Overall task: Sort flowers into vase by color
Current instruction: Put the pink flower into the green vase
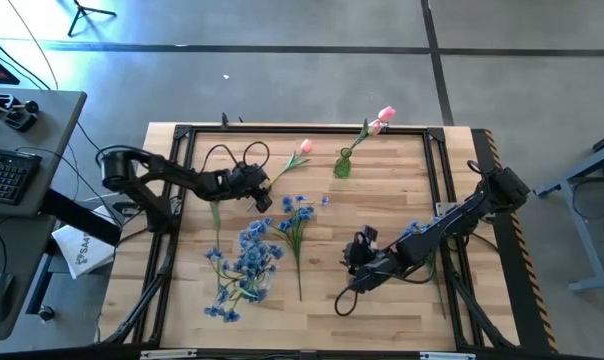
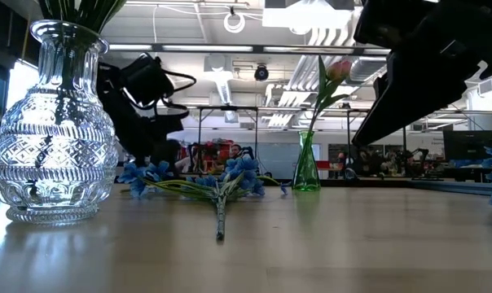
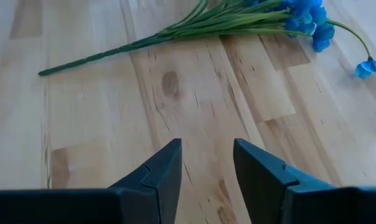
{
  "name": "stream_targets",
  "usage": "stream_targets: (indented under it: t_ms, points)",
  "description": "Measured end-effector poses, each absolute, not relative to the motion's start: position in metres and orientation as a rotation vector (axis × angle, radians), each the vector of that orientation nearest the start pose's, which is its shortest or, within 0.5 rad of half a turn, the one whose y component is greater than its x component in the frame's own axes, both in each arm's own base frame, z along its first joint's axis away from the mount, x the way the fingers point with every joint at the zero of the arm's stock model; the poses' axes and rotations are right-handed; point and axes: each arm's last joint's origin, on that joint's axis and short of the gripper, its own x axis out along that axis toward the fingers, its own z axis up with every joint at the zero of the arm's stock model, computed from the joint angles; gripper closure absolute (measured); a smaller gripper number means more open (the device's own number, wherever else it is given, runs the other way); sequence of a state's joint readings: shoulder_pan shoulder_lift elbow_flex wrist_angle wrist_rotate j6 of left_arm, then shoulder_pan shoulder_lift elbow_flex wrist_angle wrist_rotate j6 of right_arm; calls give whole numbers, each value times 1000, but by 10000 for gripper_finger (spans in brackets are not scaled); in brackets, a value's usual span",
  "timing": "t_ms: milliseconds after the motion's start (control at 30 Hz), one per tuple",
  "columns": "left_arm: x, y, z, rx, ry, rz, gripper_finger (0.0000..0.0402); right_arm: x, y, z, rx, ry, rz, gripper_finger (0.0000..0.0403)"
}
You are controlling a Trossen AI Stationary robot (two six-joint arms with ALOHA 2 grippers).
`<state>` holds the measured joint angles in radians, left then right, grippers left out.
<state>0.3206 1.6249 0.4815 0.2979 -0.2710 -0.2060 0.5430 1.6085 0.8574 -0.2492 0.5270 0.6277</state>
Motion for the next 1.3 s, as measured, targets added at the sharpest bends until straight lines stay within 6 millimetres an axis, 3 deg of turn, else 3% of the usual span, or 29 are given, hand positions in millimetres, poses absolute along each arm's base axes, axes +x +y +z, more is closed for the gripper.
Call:
stream_targets:
  t_ms: [133, 333, 533, 800, 1033, 1300]
  points:
    - [239, 89, 92, -207, 816, 638, 271, 266, 143, 167, 72, 801, -238, 263]
    - [239, 89, 94, -189, 824, 612, 387, 268, 144, 169, 24, 767, -212, 263]
    - [234, 85, 109, -139, 802, 631, 399, 273, 138, 167, 9, 682, -248, 263]
    - [232, 62, 180, 25, 481, 579, 401, 265, 108, 145, 86, 367, -340, 263]
    - [223, 27, 230, 156, 213, 306, 401, 289, 80, 178, 50, 97, -283, 250]
    - [222, -4, 242, 223, 111, 164, 402, 328, 54, 238, -52, -110, -248, 170]
